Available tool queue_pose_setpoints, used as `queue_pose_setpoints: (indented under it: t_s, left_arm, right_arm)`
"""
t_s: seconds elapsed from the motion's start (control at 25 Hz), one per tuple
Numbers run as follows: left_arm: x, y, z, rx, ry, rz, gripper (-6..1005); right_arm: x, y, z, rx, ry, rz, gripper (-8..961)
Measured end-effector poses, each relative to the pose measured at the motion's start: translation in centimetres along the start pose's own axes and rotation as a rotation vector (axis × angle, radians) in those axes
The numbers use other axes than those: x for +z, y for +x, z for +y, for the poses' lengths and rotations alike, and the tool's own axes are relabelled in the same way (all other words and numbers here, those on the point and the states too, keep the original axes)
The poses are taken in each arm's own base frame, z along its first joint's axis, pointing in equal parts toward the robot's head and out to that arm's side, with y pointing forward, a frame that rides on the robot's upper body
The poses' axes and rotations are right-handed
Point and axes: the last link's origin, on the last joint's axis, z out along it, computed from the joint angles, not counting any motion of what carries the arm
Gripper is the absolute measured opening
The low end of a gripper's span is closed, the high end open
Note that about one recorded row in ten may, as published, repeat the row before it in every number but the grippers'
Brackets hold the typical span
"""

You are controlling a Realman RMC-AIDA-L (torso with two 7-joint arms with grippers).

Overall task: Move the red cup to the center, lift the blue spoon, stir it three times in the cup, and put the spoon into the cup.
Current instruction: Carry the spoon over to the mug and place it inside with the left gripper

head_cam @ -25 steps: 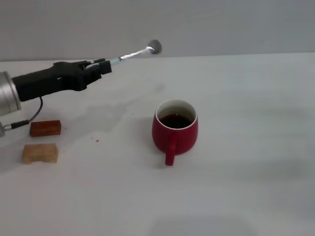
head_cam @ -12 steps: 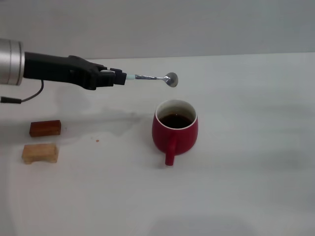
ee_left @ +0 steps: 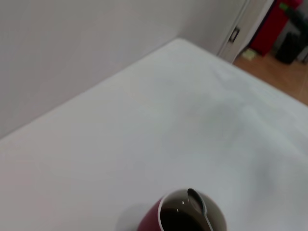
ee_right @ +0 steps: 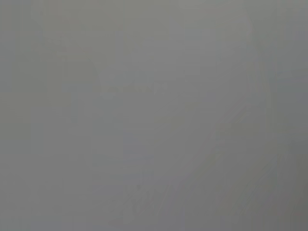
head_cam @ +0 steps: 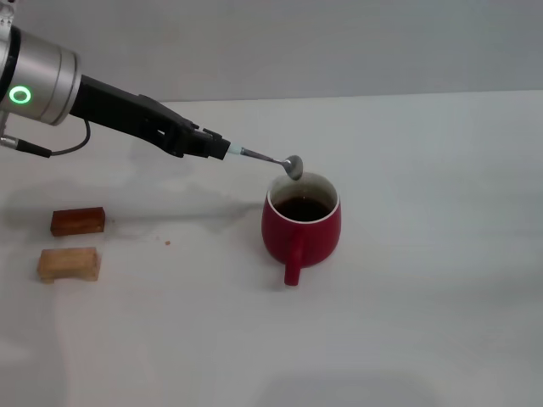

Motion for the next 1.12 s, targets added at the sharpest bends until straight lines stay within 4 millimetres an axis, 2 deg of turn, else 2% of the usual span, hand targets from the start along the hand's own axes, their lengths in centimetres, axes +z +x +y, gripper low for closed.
queue_pose_setpoints:
  t_s: [0.32,0.44,0.84,1.12]
  left_arm:
    - [0.7,0.8,0.6,0.017,0.009,-0.101,144]
    - [1.7,1.0,0.9,0.039,0.027,-0.155,144]
    - [2.9,2.2,1.1,0.099,0.086,-0.218,144]
    - [4.3,3.1,2.1,0.173,0.1,-0.291,144]
  right_arm:
    - [0.2,0.0,0.1,-0.004,0.001,0.005,506]
    - [0.3,0.1,0.2,-0.005,-0.003,0.014,506]
    - [0.2,0.4,0.6,-0.005,-0.017,0.025,507]
    - [0.3,0.4,0.8,-0.002,-0.022,0.024,507]
